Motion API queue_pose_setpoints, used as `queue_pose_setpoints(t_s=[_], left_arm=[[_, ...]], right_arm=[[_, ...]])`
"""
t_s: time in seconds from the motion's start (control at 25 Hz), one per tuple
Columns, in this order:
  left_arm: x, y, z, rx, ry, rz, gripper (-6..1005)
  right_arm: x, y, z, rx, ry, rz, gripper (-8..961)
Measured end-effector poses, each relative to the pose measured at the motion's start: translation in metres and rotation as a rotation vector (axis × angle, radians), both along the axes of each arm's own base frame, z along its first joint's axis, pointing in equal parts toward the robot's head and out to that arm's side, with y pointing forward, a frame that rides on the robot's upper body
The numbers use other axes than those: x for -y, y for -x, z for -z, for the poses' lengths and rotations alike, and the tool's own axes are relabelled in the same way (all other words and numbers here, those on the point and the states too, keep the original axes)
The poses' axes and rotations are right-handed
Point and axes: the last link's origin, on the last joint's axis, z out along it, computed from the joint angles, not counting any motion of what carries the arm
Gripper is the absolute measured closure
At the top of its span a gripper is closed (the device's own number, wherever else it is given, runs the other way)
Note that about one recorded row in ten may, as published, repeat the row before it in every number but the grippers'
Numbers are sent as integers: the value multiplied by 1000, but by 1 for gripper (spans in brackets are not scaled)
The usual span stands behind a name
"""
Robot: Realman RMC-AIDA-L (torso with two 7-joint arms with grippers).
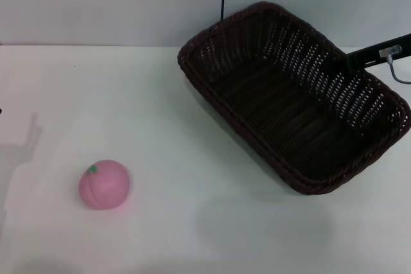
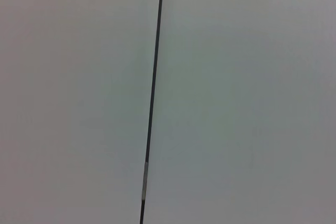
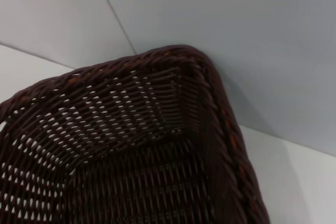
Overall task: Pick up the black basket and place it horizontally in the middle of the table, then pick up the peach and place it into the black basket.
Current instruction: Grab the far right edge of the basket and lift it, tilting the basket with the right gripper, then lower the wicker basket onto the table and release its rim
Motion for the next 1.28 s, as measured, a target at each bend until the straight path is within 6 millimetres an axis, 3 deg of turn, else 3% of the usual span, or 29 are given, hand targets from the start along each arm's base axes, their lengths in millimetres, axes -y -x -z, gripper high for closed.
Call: queue_pose_setpoints(t_s=[0.36,0.8,1.08,1.28], left_arm=[[8,3,-2,2,-10,-8,155],[24,2,-5,10,-44,0,155],[27,-1,1,36,-40,-4,155],[26,-4,3,49,-41,6,155]], right_arm=[[4,23,-1,91,91,-180,772],[17,59,0,260,287,-564,784],[24,74,4,270,367,-846,783],[29,82,12,272,457,-937,782]])
